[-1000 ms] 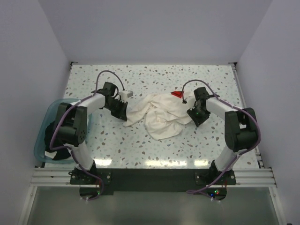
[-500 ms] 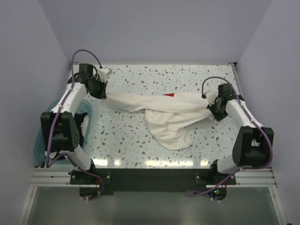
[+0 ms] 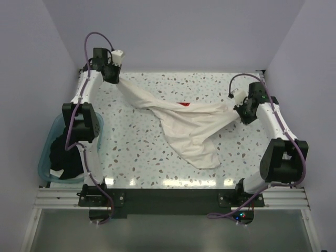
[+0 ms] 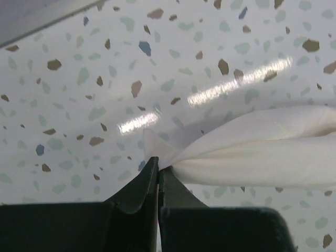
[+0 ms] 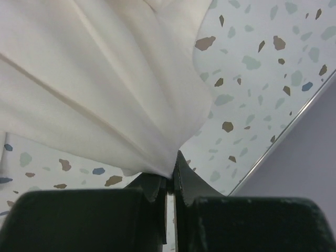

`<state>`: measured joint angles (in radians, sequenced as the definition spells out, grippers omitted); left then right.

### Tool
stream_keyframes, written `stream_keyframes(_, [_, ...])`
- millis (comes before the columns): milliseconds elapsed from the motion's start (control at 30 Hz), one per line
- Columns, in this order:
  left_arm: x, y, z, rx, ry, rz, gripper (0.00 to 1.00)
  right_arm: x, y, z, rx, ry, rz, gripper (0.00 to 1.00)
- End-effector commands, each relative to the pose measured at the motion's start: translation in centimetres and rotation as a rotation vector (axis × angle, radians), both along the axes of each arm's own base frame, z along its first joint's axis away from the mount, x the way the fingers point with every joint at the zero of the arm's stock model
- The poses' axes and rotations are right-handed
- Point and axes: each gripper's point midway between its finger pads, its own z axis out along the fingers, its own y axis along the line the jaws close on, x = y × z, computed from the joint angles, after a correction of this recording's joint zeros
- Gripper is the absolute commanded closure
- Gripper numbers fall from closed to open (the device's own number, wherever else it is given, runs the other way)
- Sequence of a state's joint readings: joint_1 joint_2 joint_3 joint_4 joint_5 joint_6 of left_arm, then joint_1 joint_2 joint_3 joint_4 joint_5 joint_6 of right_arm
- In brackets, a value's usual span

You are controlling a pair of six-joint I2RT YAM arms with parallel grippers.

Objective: Fold and stack the t-shirts
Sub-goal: Flatten the tshirt out

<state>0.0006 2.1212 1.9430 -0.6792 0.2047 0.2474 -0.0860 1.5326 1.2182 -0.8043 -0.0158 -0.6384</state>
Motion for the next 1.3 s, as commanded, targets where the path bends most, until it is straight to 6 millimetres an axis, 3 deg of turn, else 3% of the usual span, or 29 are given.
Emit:
stream_keyframes(0, [4.6, 1.3, 2.8, -0.028, -0.115, 0.081, 1.0, -0.1, 0.0, 0.0, 0.008, 0.009, 0.003, 1.0])
stream_keyframes(67, [5.3, 1.0, 2.9, -0.054, -0.111, 0.094, 1.0, -1.0, -0.1, -0.8, -0.003, 0.032, 0.014, 1.0])
stream_keyframes(167, [4.6, 1.8, 0.1, -0.049, -0.048, 0.113, 0.92, -2.1, -0.4, -1.6, -0.025, 0.049, 0.03, 1.0])
stream_keyframes(200, [4.1, 1.8, 0.7, -0.073, -0.055, 0.113, 0.93, -2.2, -0.8, -1.8, -0.048, 0.05, 0.028, 1.0])
stream_keyframes(233, [3.9, 1.1, 1.0, -0.137, -0.067, 0.074, 1.0, -2.4, -1.1, -2.2, -0.063, 0.05, 0.027, 1.0])
stream_keyframes(267, [2.8, 1.4, -0.2, -0.169, -0.03, 0.079, 1.0, -2.5, -1.6, -2.0, -0.084, 0.041, 0.023, 1.0])
stream_keyframes(300, [2.2, 1.2, 1.4, -0.197, -0.054, 0.06, 1.0, -2.2, -2.1, -1.7, -0.096, 0.025, 0.022, 1.0])
stream_keyframes(367, [0.9, 1.9, 1.9, -0.208, -0.05, 0.06, 1.0, -1.7, -2.8, -0.3, -0.098, -0.014, 0.014, 1.0])
stream_keyframes(400, [0.2, 2.2, 3.7, -0.203, -0.08, 0.056, 1.0, -1.9, -3.2, 0.1, -0.096, -0.009, 0.01, 1.0])
stream_keyframes(567, [-3.1, 4.3, 7.0, -0.156, -0.064, 0.053, 1.0, -1.1, -5.5, 3.9, -0.106, -0.077, -0.015, 1.0])
stream_keyframes(700, [-6.2, 3.9, 12.4, -0.174, -0.122, -0.006, 1.0, -2.0, -7.6, 6.3, -0.096, -0.109, -0.05, 1.0])
stream_keyframes(800, [-7.5, 3.2, 15.6, -0.207, -0.177, -0.001, 1.0, -0.9, -7.9, 9.1, -0.081, -0.197, -0.064, 1.0])
stream_keyframes(900, [-6.9, 3.1, 18.4, -0.259, -0.246, 0.041, 1.0, 1.1, -7.7, 12.2, -0.04, -0.293, -0.099, 1.0])
stream_keyframes(933, [-6.5, 3.0, 20.0, -0.275, -0.287, 0.036, 1.0, 2.1, -7.9, 14.3, -0.042, -0.345, -0.111, 1.0])
stream_keyframes(967, [-6.3, 3.0, 20.9, -0.299, -0.302, 0.054, 1.0, 2.8, -7.9, 15.0, -0.026, -0.365, -0.121, 1.0])
stream_keyframes(1000, [-6.1, 2.8, 21.6, -0.318, -0.319, 0.048, 1.0, 3.6, -8.0, 17.2, -0.021, -0.431, -0.142, 1.0])
stream_keyframes(1033, [-5.7, 3.1, 23.1, -0.326, -0.366, 0.048, 1.0, 3.9, -7.9, 18.2, -0.014, -0.463, -0.14, 1.0])
stream_keyframes(1167, [-6.2, 2.4, 26.8, -0.356, -0.452, 0.007, 1.0, 3.7, -6.1, 23.0, 0.046, -0.594, -0.112, 1.0])
stream_keyframes(1267, [-7.8, 1.2, 27.6, -0.392, -0.437, -0.05, 1.0, 2.0, -4.9, 23.8, 0.057, -0.593, -0.063, 1.0])
